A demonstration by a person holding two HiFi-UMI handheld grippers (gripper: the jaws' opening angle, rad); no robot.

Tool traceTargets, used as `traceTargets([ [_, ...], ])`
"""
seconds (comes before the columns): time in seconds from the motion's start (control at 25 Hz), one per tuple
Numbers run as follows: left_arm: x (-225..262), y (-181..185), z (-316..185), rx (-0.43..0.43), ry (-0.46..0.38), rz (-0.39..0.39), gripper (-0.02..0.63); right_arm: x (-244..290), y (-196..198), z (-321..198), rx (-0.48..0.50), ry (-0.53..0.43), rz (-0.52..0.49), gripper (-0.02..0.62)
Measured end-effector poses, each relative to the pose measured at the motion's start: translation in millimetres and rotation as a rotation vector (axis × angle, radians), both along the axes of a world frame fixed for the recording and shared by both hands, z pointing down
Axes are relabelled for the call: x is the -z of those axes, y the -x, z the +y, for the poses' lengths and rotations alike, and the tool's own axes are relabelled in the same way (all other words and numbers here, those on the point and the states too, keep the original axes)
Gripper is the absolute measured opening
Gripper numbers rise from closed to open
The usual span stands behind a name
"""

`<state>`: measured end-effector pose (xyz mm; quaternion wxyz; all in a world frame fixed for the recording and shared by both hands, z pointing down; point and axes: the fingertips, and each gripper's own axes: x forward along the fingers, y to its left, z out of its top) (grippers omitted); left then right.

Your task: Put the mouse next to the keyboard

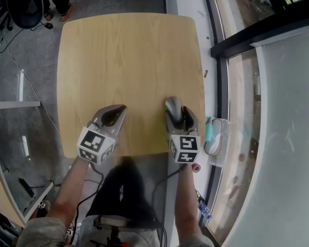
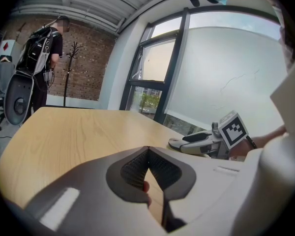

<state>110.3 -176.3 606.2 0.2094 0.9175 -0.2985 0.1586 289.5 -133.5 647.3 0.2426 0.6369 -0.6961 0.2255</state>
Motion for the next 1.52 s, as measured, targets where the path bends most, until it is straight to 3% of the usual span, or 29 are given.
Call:
traceTargets([
  [0.48, 0, 6, 2, 0.020, 0.000, -0.007, -0.002, -1, -2, 0, -0.041, -0.003, 0.044, 0.314],
  [0.72, 4, 9, 2, 0.023, -0.004, -0.009, -0.002, 10, -5, -2, -0.087, -0.066, 0.008, 0.354],
  [0.92, 7, 11, 3, 0.023, -0.011, -0.011, -0.002, 14, -3, -1, -0.088, -0.064, -0.004, 0.363],
  [1.28, 20, 21, 6, 0.035, -0.032, -0.014, -0.002, 30, 4, 1, -0.078, -0.076, -0.047, 0.268],
  [1.4, 26, 25, 6, 0.042, -0.040, -0.012, -0.002, 38, 6, 2, -0.073, -0.087, -0.051, 0.195],
  [1.52, 34, 29, 7, 0.049, -0.045, -0.011, -0.002, 47, 11, 2, -0.061, -0.096, -0.054, 0.162],
])
